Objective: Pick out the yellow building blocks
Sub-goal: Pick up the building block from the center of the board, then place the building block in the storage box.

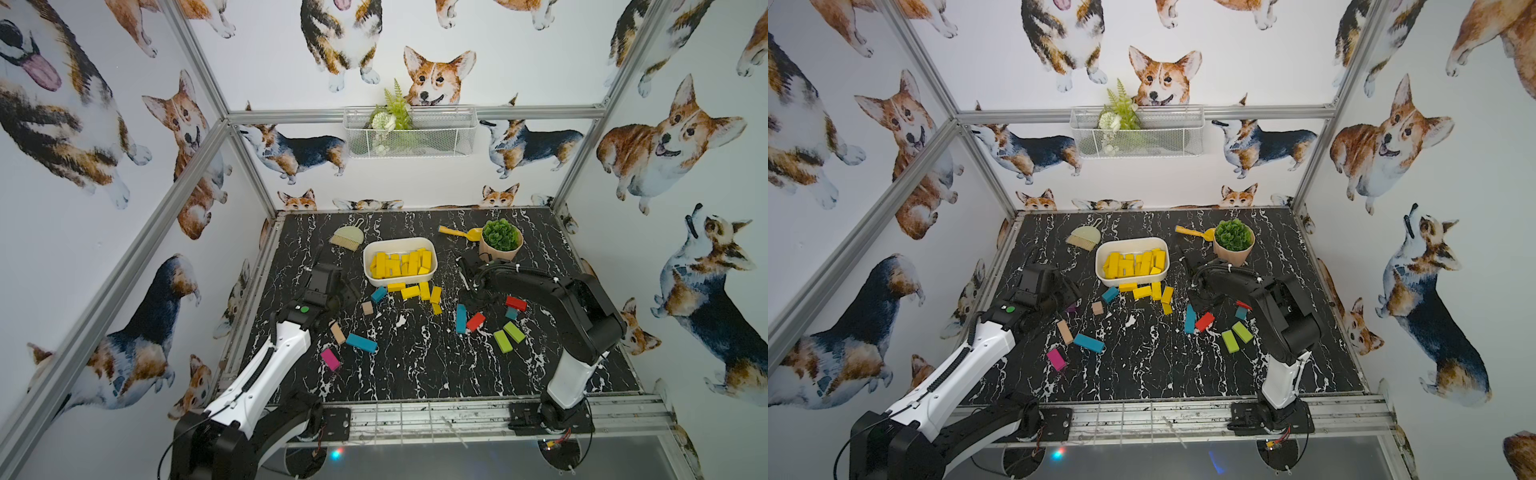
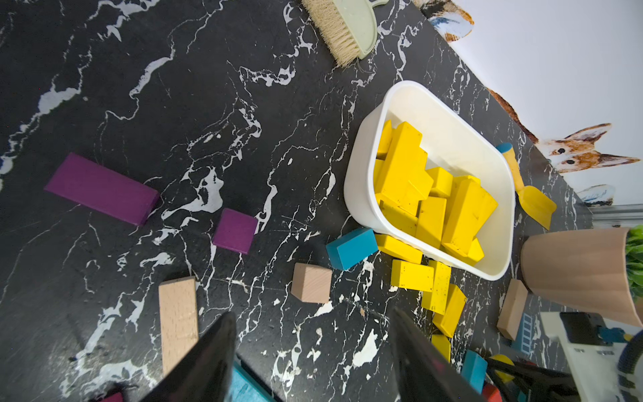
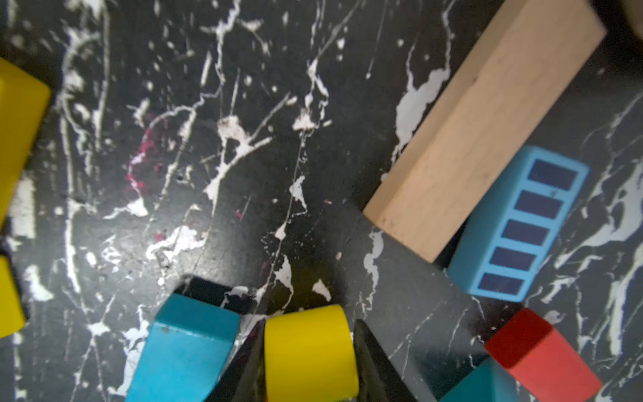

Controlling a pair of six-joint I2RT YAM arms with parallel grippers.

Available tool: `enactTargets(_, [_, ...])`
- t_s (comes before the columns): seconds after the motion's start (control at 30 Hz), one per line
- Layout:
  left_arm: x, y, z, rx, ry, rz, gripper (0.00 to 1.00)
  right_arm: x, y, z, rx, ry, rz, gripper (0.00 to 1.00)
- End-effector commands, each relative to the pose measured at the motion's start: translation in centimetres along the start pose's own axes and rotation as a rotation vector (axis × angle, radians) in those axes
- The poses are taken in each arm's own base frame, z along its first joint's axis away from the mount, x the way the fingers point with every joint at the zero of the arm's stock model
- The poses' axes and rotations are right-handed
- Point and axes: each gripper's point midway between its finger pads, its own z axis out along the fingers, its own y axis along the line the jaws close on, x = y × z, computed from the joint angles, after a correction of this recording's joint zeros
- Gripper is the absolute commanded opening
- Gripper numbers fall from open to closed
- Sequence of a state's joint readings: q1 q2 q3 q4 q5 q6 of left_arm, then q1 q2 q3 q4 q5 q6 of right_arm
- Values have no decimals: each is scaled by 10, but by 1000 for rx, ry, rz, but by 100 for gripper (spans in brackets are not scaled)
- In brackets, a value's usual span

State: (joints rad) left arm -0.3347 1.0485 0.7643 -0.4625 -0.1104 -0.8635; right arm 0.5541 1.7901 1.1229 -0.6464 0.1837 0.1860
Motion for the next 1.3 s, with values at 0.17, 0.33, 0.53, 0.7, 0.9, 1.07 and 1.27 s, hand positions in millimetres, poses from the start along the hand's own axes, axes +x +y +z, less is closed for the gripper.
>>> enactTargets(0.17, [-2,0,-1,2,-11,-13,72,-8,-3,-19,0,-23,-4,26])
enactTargets(0.33, [1,3,2,2,-11,-25,72,-40,7,-64,-52,-134,11,25])
enactTargets(0.53, [8,9,8,-3,3,-29,72,-89,47,-92,-126,-217,-29,25])
enactTargets(0.7, [14,10,10,6,17,-30,72,-135,80,-92,-142,-249,-79,25])
enactTargets(0.9, [16,11,14,17,20,-31,72,-174,91,-72,-121,-254,-69,25])
enactTargets(1.07, [15,6,10,46,14,-21,73,-183,91,-52,-86,-245,-22,25])
enactTargets(1.27, [16,-6,4,116,24,32,74,-180,97,-32,-100,-215,14,36])
